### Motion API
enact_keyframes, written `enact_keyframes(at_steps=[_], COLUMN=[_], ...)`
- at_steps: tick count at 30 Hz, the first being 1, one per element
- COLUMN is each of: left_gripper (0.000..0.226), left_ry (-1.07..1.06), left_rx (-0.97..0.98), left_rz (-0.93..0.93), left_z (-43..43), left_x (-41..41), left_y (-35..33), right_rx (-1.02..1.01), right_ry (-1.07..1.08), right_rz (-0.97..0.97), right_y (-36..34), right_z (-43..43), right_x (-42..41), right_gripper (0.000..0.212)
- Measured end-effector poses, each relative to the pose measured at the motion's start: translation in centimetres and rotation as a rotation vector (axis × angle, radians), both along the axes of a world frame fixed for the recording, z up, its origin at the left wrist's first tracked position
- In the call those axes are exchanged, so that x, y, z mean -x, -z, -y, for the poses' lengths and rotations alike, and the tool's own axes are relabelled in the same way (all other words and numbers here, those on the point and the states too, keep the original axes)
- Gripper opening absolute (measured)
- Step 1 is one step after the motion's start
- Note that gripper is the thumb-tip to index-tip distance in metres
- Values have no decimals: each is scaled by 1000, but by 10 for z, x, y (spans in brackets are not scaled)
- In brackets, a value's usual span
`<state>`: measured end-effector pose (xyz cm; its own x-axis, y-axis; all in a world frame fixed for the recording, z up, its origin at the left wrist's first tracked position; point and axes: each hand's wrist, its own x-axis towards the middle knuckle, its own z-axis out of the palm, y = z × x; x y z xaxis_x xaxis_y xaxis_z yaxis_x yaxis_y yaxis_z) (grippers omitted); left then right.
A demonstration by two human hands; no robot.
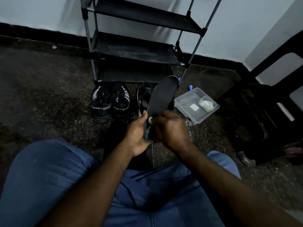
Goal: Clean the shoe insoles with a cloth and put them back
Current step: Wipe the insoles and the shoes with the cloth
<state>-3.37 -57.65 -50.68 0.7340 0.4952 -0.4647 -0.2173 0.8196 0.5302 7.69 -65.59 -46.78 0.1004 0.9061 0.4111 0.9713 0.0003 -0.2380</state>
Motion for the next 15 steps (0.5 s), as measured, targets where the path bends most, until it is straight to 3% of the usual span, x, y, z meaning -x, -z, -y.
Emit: enact_keyframes(at_steps=[4, 10, 15], left_gripper=[39, 52, 41], left_ry=[8, -22, 2], left_rx=[-75, -25, -42], left_rz=[-11, 3, 22], left_z=[3, -2, 3], left_x=[-2, -3, -1], left_y=[1, 3, 2], right_rx=[-62, 13, -93], right_ry=[242, -32, 221], right_rz=[-57, -16, -45], right_y=[-4, 4, 0], right_z=[-13, 2, -10], right_x=[-24, 8, -21], right_gripper=[13, 19, 13])
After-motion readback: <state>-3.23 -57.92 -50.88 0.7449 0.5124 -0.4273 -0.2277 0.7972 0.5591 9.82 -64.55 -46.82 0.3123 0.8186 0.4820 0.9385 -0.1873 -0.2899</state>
